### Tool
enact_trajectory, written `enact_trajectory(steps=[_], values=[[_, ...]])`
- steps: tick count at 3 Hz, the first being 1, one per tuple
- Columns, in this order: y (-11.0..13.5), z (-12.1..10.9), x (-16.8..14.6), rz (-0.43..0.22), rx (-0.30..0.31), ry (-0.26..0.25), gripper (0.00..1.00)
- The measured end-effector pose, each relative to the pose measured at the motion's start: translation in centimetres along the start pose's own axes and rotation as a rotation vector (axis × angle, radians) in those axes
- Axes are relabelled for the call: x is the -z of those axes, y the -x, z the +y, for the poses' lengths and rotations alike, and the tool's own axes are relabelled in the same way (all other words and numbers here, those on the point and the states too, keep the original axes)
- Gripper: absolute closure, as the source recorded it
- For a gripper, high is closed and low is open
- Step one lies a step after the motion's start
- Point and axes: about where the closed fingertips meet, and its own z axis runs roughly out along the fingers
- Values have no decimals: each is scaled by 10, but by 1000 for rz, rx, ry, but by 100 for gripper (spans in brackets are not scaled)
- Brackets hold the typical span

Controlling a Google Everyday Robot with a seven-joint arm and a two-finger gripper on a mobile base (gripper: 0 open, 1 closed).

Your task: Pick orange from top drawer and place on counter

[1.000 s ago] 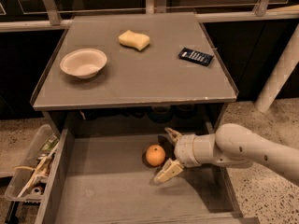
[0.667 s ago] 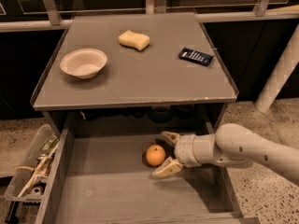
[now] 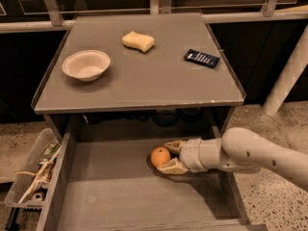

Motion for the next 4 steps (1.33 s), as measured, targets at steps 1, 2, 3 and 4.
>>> enact_trajectory(steps=[1,2,3,4], values=[[0,0,0,0,0,0,88],[0,1,0,3,2,1,100],[-6,9,15,32,-12,10,100],[6,21,42,40,-9,23,100]])
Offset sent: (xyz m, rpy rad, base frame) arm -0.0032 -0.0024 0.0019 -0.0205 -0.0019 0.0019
